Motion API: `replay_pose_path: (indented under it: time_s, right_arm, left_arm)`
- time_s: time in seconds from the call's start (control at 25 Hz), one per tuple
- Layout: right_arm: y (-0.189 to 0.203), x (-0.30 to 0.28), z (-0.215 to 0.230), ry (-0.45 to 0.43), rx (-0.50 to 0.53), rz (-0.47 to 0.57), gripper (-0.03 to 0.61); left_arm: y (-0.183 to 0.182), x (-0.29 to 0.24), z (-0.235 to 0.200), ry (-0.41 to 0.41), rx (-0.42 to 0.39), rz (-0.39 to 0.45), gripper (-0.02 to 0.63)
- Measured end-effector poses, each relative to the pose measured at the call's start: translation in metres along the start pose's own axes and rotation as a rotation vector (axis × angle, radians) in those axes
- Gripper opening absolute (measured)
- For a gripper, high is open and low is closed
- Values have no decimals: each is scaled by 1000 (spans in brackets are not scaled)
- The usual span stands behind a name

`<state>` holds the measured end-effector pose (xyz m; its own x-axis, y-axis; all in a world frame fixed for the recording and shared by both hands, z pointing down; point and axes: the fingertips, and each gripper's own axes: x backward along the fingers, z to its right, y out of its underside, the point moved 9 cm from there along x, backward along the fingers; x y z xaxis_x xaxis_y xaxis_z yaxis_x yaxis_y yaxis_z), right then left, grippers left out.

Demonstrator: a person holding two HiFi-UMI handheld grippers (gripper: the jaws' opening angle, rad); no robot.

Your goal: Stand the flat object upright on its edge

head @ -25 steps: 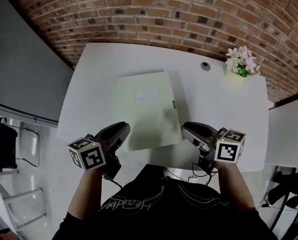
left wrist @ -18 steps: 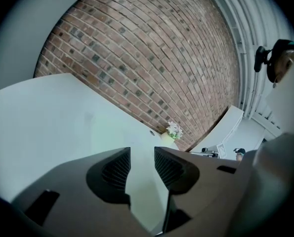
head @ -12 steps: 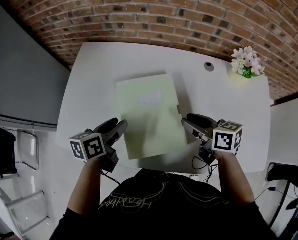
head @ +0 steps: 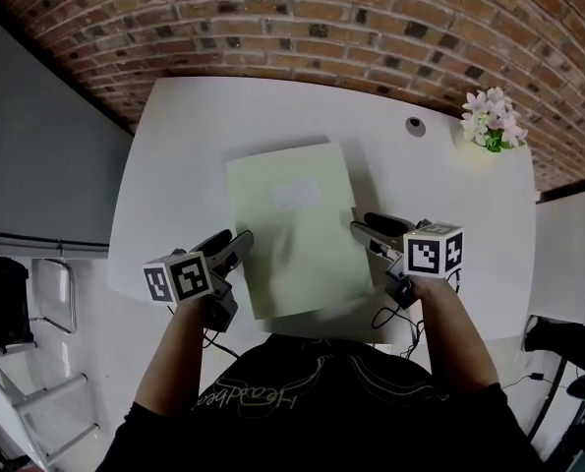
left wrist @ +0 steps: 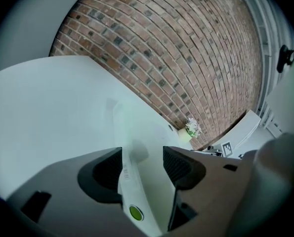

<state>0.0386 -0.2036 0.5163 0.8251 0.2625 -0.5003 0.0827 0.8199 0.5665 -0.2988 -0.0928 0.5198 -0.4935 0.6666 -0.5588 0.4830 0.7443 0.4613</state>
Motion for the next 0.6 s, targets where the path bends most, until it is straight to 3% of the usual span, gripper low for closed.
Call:
replay_pose_path:
  time_s: [0.6]
  right_arm:
    - [-1,-28,16,-10,-79,-78,195]
  left_arm:
    - [0,-17,-9,-33,45,-91,241]
